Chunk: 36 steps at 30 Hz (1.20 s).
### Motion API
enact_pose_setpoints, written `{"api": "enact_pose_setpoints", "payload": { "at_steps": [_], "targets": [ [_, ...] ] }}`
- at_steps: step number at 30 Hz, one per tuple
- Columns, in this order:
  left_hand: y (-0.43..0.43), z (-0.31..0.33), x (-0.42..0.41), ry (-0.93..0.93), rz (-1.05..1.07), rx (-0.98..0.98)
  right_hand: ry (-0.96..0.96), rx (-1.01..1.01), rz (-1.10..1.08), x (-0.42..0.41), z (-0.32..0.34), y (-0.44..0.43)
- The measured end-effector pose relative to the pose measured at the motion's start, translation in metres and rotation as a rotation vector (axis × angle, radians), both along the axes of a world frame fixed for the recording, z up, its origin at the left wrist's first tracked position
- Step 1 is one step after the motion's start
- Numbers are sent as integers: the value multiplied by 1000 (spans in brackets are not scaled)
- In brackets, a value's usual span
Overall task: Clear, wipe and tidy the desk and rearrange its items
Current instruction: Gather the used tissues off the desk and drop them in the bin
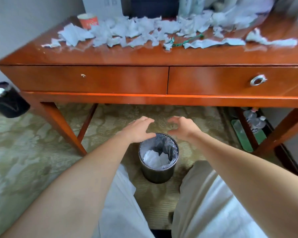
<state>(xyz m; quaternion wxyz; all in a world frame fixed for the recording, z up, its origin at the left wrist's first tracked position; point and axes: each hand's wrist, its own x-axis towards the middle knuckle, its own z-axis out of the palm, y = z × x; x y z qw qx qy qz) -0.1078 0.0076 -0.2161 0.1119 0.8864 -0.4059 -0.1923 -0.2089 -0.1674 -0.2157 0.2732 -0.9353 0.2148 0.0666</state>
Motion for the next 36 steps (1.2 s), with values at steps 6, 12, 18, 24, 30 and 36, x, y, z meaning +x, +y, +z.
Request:
{"api": "enact_pose_setpoints", "payload": {
  "at_steps": [6, 12, 18, 24, 30, 36],
  "targets": [
    [-7, 62, -15, -126, -68, -33, -119, -64, -25, -29, 65, -7],
    [-34, 129, -18, -243, -91, -132, -232, -166, -94, -44, 129, -33],
    [-80, 180, -7, -339, -79, -236, -240, -269, -181, -45, 179, -79],
    [-144, 207, 22, -384, -106, -238, -258, -300, -285, -38, 208, -144],
    [-212, 210, 59, -424, -52, -283, -241, -299, -403, -17, 210, -217],
    [-241, 198, 109, -437, 51, -171, -177, -342, -536, 24, 200, -263]
  ]
}}
